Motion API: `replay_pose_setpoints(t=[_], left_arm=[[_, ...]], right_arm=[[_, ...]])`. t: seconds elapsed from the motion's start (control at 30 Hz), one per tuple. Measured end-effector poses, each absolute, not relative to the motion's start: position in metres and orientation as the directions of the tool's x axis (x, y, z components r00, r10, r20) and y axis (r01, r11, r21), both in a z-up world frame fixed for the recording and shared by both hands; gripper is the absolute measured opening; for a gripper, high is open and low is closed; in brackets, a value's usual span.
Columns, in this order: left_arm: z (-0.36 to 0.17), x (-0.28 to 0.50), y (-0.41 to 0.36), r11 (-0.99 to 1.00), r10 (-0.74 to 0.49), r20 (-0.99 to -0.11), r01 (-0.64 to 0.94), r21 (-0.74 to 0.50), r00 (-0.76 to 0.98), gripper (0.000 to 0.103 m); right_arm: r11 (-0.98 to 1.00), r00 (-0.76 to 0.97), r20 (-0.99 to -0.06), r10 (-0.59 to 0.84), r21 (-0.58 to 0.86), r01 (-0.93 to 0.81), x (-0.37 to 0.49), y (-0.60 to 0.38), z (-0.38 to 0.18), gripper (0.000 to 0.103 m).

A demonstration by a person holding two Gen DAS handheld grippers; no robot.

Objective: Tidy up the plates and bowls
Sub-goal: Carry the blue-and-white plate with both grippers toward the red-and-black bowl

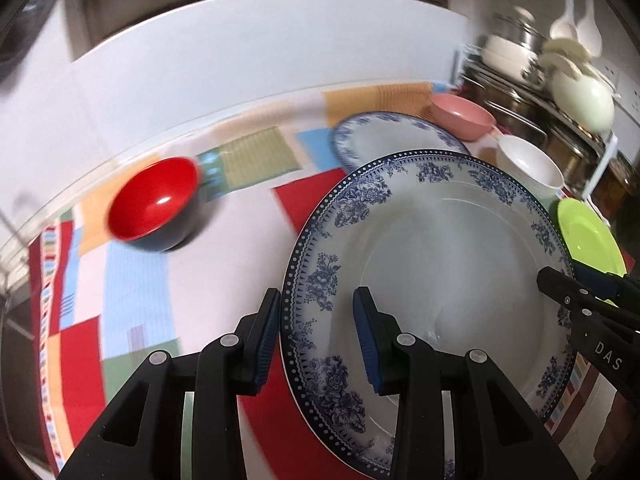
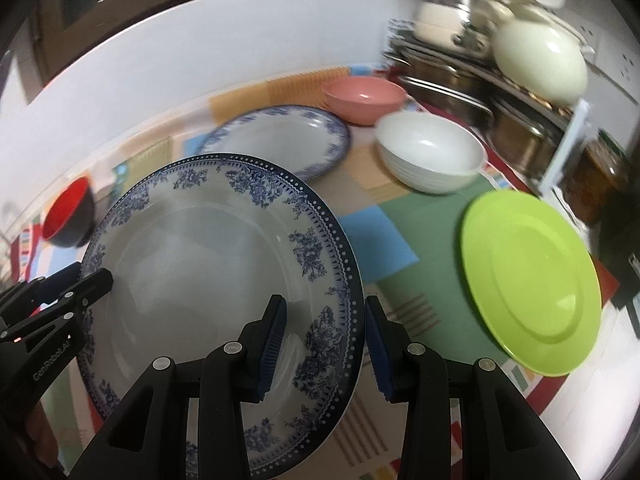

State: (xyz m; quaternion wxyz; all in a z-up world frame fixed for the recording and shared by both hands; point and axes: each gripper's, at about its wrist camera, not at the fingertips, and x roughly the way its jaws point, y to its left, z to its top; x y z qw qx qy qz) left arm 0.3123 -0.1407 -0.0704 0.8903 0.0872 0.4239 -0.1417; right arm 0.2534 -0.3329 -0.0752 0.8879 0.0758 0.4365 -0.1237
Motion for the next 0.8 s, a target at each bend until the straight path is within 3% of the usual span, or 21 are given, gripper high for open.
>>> replay_pose_setpoints(t=[0.8], left_arm=[[-0.057, 0.241, 0.027, 0.998, 0.034, -0.768, 0.012, 0.054, 0.639, 0.036]], right_arm=[[0.998, 0.636, -0.769, 0.067, 0.044, -0.053, 0.244, -0.18, -0.062, 0.041]])
